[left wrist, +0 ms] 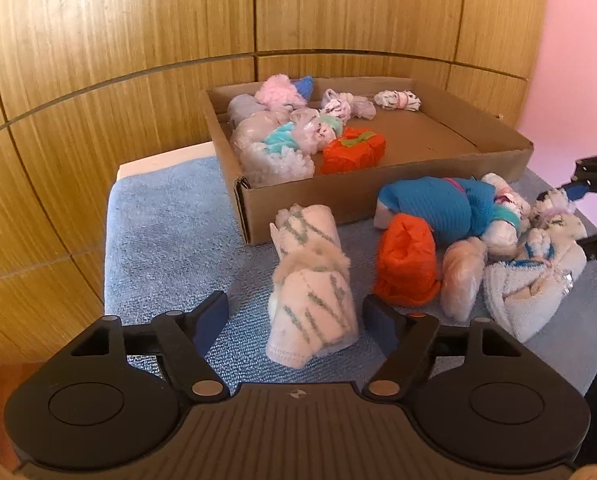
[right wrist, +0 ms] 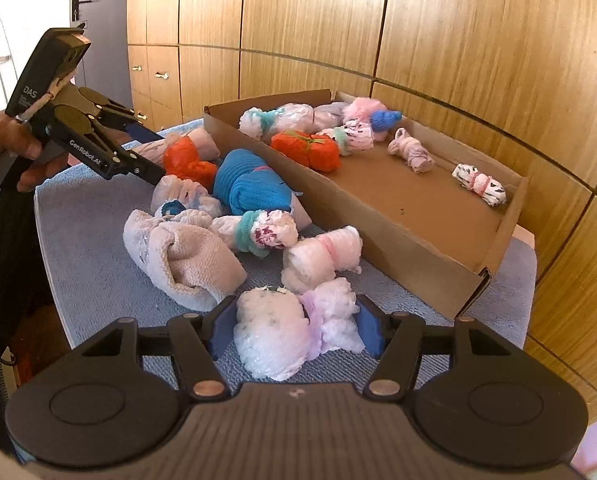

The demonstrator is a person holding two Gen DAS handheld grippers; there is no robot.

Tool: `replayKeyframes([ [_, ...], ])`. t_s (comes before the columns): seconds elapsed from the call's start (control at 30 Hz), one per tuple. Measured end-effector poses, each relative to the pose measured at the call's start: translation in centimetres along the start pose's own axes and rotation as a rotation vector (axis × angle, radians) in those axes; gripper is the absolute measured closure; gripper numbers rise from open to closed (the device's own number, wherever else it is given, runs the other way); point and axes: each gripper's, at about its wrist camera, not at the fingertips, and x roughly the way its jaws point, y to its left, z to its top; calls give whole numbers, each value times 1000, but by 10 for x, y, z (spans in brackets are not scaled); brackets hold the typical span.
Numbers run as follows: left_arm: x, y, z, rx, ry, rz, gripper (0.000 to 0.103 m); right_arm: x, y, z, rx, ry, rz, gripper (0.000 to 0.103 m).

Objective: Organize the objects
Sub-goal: 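Grasp the white grey-striped roll with the left gripper while the right grasps the white fluffy bundle, then carry both bundles into the tray and lower them beside the others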

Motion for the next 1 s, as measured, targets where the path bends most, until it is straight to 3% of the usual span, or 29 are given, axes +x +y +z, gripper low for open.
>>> replayKeyframes([
  [0.23, 7, -1, 3, -24, -3, 41, 19, 0, 0, -5, 13, -3, -2, 44],
  [0.33, 14, 0, 6, -47, 19, 84, 2, 1, -1, -7, 13, 3, -13, 44],
  [0.47, 14, 1, 2, -60, 7, 94, 1, -1, 0, -9, 26, -12, -22, 44],
  [0.53, 13, 0, 1, -61, 3, 86, 4, -2, -1, -10, 32, -16, -26, 45],
  [0.63, 9, -4, 3, -40, -3, 72, 19, -4, -3, -11, 54, -23, -29, 46],
  [0.73, 5, -11, 4, -12, -7, 66, 35, -5, -3, -12, 67, -26, -33, 47],
  [0.83, 3, -17, 6, -5, -10, 41, 59, -5, -1, -12, 80, -25, -42, 48],
  [1.0, -1, -16, 9, -32, 4, 11, 62, -9, 0, -11, 93, -23, -52, 49],
])
